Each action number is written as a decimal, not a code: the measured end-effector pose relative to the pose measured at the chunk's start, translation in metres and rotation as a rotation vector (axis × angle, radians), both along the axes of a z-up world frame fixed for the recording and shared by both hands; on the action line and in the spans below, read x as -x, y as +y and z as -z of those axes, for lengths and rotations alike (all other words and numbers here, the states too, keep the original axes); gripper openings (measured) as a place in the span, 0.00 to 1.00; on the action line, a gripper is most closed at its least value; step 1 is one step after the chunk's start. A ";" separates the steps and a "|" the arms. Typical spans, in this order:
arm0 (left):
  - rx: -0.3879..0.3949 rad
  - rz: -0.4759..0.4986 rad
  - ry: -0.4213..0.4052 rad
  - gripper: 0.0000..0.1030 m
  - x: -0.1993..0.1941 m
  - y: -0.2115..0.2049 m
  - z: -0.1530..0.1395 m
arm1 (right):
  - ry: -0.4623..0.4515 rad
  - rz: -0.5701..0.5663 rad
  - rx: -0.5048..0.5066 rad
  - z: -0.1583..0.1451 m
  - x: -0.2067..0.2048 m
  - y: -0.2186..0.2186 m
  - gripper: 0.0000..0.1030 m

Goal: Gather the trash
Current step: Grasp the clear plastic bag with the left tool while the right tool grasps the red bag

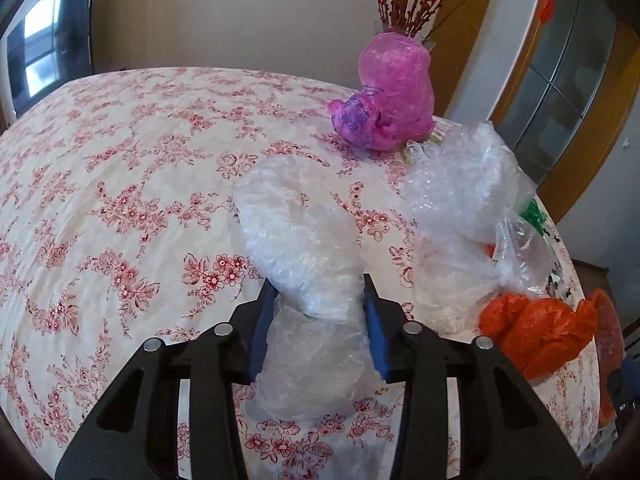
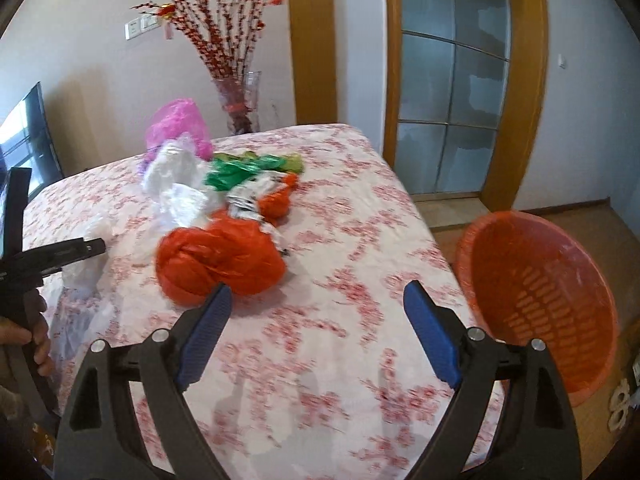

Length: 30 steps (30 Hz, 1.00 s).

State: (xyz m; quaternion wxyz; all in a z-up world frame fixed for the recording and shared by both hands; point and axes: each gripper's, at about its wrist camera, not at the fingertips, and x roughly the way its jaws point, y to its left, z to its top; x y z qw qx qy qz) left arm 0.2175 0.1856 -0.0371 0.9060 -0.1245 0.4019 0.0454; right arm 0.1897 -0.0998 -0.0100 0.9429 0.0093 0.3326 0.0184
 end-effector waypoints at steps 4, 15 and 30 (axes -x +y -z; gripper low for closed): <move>-0.018 0.003 -0.033 0.40 0.009 0.002 -0.010 | -0.011 -0.062 -0.012 -0.006 -0.011 0.021 0.83; -0.005 0.014 -0.085 0.40 0.029 0.012 -0.027 | 0.025 -0.194 0.030 0.004 -0.058 0.081 0.83; 0.004 0.079 -0.090 0.40 0.034 -0.009 -0.029 | 0.109 -0.205 0.013 0.028 -0.050 0.067 0.49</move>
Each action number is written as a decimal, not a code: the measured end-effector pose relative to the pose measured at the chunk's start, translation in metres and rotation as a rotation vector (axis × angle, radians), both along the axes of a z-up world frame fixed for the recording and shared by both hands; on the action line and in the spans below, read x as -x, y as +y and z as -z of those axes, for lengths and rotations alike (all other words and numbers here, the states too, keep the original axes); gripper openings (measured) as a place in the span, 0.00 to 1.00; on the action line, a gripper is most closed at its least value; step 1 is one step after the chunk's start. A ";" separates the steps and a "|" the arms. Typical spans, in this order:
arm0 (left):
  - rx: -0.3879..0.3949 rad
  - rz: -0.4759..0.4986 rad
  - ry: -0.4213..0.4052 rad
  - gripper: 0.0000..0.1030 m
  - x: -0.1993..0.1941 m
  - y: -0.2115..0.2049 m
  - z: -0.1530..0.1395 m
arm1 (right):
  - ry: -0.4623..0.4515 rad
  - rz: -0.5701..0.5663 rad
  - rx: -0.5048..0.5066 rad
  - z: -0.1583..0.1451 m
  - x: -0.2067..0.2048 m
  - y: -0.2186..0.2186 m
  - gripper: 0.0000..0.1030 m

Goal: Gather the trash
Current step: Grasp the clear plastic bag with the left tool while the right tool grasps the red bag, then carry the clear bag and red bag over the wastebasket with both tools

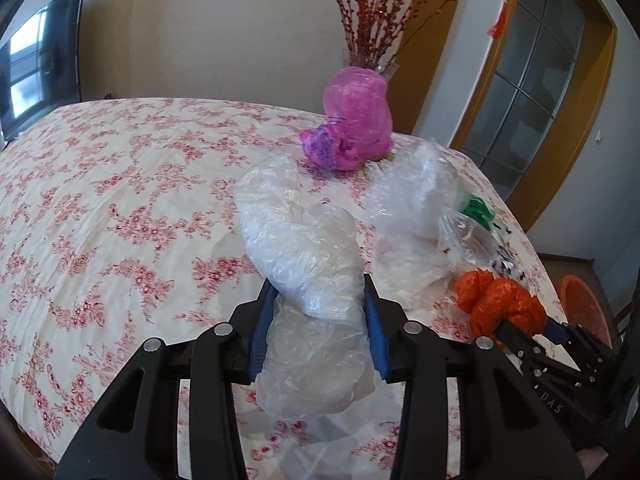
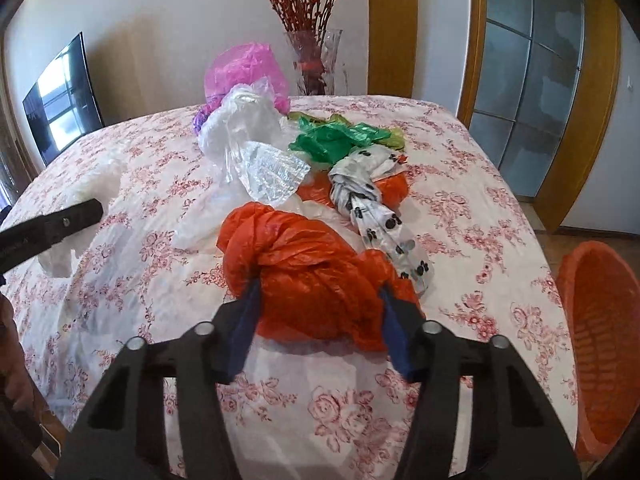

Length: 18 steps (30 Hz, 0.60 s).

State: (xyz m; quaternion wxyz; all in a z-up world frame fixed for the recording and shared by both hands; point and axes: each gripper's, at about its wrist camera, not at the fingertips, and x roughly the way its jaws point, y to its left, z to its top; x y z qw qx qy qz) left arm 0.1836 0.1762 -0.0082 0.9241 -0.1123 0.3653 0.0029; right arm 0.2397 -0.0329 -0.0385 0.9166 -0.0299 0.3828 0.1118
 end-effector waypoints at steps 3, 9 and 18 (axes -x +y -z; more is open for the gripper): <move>-0.001 0.019 -0.002 0.40 0.001 -0.007 -0.001 | -0.003 0.016 -0.016 -0.003 0.006 -0.010 0.45; -0.002 0.057 -0.010 0.40 0.004 -0.022 -0.004 | -0.030 0.076 -0.038 -0.012 0.021 -0.041 0.45; -0.007 0.133 -0.020 0.40 0.008 -0.058 -0.011 | -0.095 0.200 -0.019 -0.028 0.042 -0.087 0.45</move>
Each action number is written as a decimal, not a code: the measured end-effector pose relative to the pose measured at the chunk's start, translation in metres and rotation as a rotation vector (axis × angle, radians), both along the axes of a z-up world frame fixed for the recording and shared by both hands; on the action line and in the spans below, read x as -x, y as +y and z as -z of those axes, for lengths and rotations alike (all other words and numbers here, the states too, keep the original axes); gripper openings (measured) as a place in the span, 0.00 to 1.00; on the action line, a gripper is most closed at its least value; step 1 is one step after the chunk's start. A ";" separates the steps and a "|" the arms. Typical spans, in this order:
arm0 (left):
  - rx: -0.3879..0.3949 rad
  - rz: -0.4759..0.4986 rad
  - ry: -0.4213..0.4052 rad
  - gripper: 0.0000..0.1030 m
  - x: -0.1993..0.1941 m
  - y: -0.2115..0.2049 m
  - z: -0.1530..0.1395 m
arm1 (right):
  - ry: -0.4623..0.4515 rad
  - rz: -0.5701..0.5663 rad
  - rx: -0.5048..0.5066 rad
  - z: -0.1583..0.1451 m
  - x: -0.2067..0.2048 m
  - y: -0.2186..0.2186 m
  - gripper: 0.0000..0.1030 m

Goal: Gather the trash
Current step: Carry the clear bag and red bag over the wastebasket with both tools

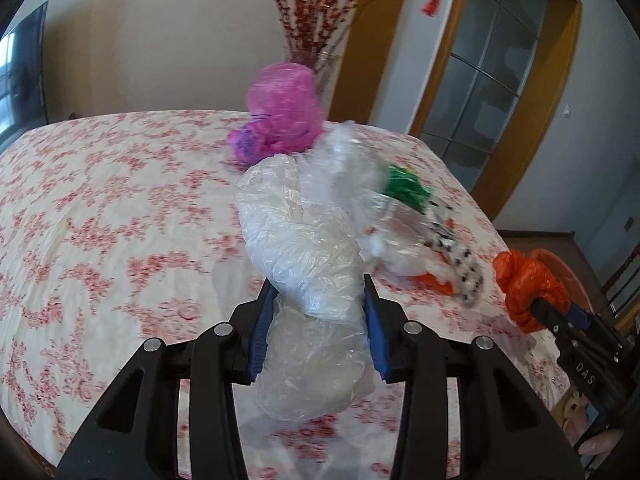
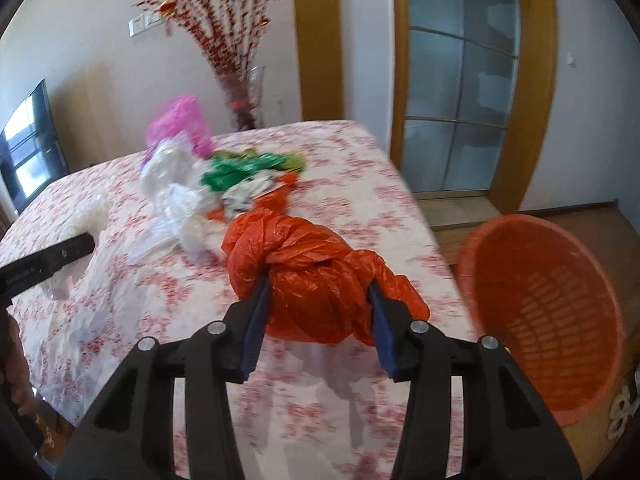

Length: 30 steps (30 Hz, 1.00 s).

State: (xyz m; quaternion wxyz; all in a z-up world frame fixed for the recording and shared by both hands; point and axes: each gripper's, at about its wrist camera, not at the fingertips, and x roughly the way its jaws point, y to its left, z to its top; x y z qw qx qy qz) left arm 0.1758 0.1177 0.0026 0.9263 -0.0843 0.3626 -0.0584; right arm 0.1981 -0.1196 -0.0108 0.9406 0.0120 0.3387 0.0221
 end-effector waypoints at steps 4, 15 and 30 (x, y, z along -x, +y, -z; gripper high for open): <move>-0.003 0.046 -0.005 0.40 0.001 -0.022 -0.003 | -0.028 0.046 0.004 -0.006 0.006 -0.017 0.45; 0.004 0.181 -0.027 0.40 0.002 -0.086 -0.011 | -0.099 0.192 -0.006 -0.017 0.022 -0.061 0.45; 0.048 0.351 -0.051 0.40 -0.004 -0.173 -0.015 | -0.160 0.386 -0.005 -0.024 0.046 -0.128 0.45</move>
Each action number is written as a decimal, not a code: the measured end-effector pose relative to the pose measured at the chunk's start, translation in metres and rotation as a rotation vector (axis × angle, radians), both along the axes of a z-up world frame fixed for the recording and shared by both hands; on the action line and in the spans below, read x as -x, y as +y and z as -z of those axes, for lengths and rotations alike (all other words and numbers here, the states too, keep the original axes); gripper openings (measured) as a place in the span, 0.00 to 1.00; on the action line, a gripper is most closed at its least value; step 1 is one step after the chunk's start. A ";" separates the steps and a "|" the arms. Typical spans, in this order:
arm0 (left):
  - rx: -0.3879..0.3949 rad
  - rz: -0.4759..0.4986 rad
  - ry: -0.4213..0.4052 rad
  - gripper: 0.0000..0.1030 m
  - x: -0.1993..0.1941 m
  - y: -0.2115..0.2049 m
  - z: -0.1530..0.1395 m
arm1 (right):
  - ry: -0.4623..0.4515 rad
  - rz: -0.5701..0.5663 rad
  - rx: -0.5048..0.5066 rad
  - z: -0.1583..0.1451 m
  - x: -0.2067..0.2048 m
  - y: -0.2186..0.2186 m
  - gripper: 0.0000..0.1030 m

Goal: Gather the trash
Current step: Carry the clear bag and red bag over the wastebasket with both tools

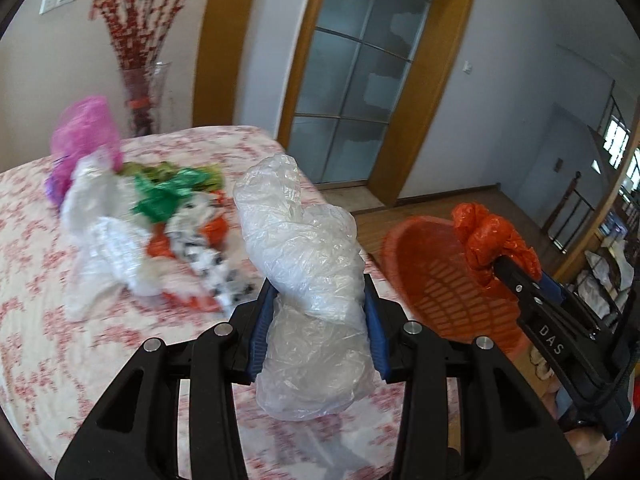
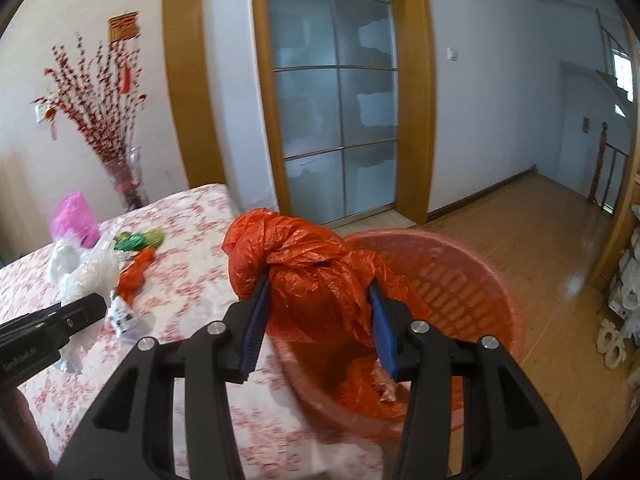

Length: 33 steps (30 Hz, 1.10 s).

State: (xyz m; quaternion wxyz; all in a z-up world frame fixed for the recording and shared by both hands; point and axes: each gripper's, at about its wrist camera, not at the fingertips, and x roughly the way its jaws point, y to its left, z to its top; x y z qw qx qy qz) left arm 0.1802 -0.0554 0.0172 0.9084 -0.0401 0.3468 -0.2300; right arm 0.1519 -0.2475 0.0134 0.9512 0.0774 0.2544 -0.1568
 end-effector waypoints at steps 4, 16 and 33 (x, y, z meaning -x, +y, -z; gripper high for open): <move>0.003 0.037 -0.002 0.40 -0.004 -0.021 0.001 | -0.004 0.051 0.008 0.002 0.004 -0.017 0.45; 0.030 0.157 -0.007 0.40 -0.005 -0.078 0.004 | 0.008 0.171 -0.006 0.016 0.008 -0.059 0.46; 0.028 0.271 0.029 0.40 -0.013 -0.136 0.024 | -0.010 0.240 -0.067 0.026 0.004 -0.105 0.47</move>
